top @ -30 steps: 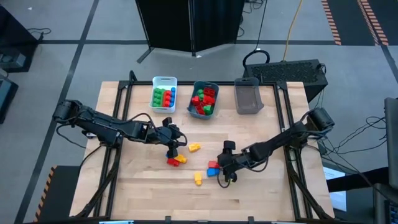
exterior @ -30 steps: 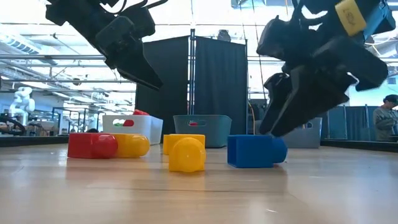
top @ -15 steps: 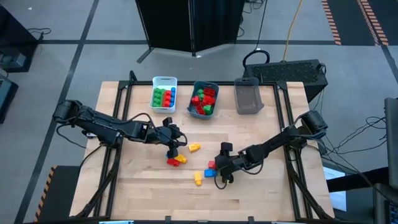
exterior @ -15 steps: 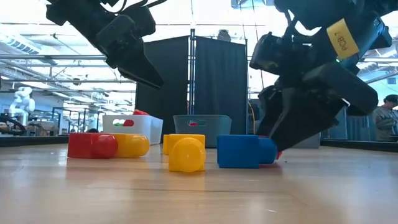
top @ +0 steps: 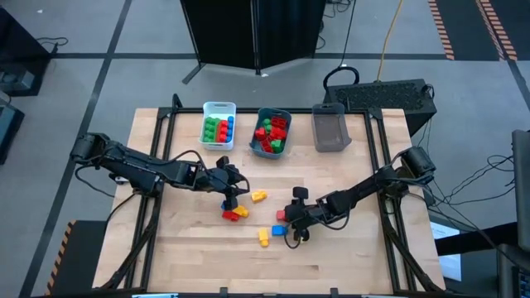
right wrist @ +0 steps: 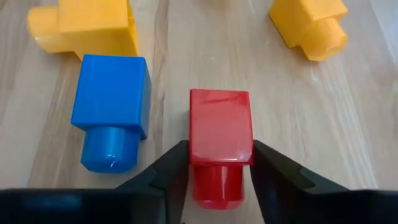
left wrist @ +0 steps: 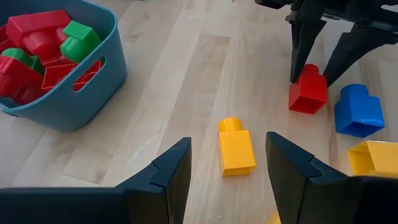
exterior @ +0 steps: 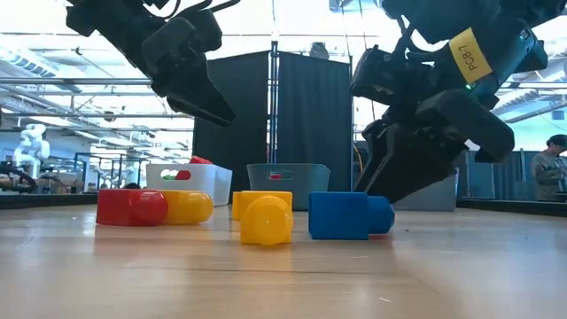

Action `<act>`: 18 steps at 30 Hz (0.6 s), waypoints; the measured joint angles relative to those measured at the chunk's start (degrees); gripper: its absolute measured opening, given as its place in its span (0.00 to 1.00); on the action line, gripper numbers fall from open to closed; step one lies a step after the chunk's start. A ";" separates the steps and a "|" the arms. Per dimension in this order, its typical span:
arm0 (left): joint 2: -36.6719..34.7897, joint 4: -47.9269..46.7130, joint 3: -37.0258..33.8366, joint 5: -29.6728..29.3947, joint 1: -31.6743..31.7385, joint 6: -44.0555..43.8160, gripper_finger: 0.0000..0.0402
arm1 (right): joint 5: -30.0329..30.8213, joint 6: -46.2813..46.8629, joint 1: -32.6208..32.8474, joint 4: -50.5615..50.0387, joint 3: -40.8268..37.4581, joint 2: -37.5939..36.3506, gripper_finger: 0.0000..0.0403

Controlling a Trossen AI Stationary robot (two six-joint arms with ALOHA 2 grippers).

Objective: Sort blocks by size
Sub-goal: Put the 1 stud red game piece into the black bin

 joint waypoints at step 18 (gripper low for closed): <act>0.00 0.19 0.00 3.05 -1.38 -1.47 0.40 | 6.07 -3.97 -4.58 -10.86 0.07 -5.33 0.31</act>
